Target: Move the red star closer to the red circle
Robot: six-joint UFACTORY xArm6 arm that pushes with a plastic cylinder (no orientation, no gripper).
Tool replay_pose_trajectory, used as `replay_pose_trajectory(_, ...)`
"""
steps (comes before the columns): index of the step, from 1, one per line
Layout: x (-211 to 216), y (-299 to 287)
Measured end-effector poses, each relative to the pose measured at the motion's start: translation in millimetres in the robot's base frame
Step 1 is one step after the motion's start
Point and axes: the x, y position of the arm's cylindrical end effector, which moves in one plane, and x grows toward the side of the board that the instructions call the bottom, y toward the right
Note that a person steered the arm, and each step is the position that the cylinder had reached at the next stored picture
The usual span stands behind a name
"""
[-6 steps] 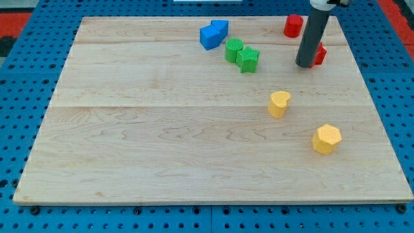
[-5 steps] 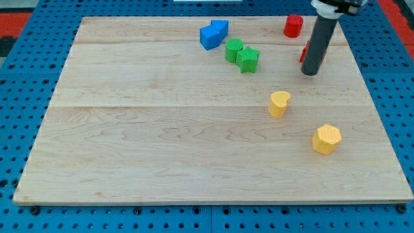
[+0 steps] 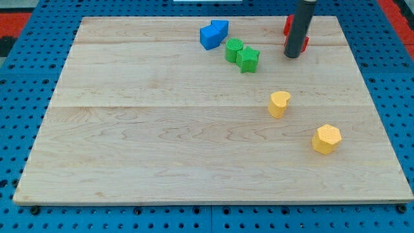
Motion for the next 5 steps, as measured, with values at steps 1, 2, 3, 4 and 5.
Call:
replay_pose_trajectory(1, -16.2, -8.4)
replay_pose_trajectory(2, -13.8, 1.9)
replay_pose_trajectory(3, 15.6, 4.3)
replay_pose_trajectory(4, 15.6, 42.9)
replay_pose_trajectory(5, 6.1, 54.1)
